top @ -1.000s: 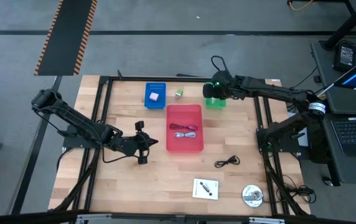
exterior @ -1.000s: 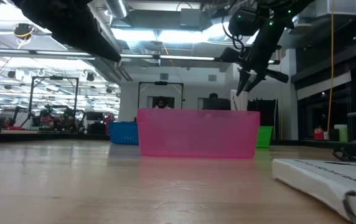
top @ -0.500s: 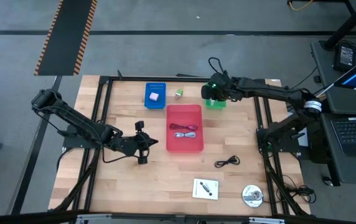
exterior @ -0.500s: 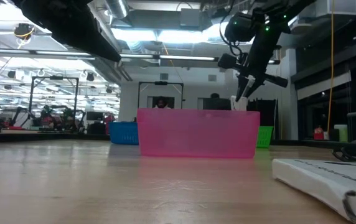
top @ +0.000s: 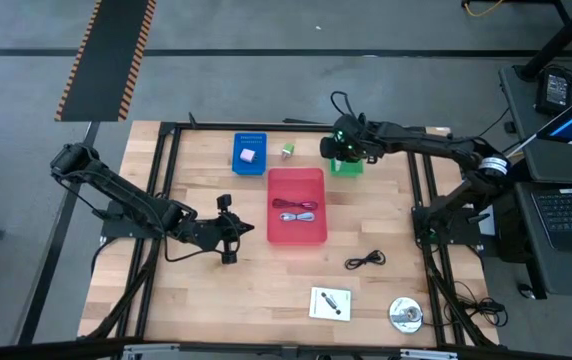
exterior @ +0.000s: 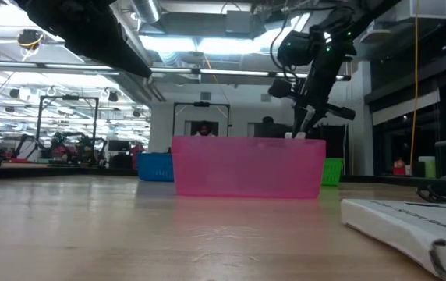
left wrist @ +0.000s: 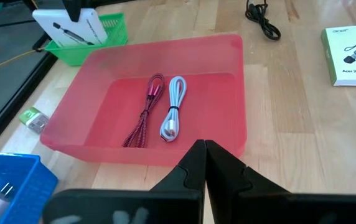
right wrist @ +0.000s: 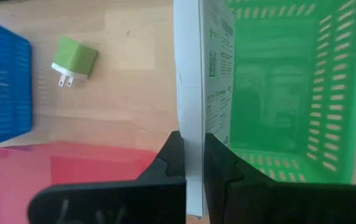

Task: Pick and place items into bin
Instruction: Put the left card reader box into the green bin

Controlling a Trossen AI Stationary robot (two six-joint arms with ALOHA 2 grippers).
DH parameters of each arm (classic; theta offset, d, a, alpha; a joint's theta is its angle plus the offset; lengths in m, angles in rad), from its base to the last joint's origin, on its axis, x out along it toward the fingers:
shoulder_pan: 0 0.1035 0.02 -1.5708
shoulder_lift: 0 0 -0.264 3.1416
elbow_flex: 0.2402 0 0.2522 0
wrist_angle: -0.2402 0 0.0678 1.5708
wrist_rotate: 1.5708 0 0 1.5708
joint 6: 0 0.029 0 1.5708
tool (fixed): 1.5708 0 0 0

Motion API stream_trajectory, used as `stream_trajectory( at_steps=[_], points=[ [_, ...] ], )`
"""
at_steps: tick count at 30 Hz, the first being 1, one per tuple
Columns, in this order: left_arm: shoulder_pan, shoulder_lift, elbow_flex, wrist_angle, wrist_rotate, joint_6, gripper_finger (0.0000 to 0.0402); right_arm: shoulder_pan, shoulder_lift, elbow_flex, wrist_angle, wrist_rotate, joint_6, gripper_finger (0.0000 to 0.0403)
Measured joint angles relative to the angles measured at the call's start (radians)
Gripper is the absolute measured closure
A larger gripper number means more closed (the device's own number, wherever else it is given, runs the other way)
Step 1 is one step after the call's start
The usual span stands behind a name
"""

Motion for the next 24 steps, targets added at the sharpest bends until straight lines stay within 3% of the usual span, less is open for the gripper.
stream_trajectory(
  at_steps=[24],
  points=[
    [0.0,0.0,0.0,0.0,0.0,0.0,0.04,-0.04,0.022,0.0,-0.015,-0.045,-0.062,0.0383]
  ],
)
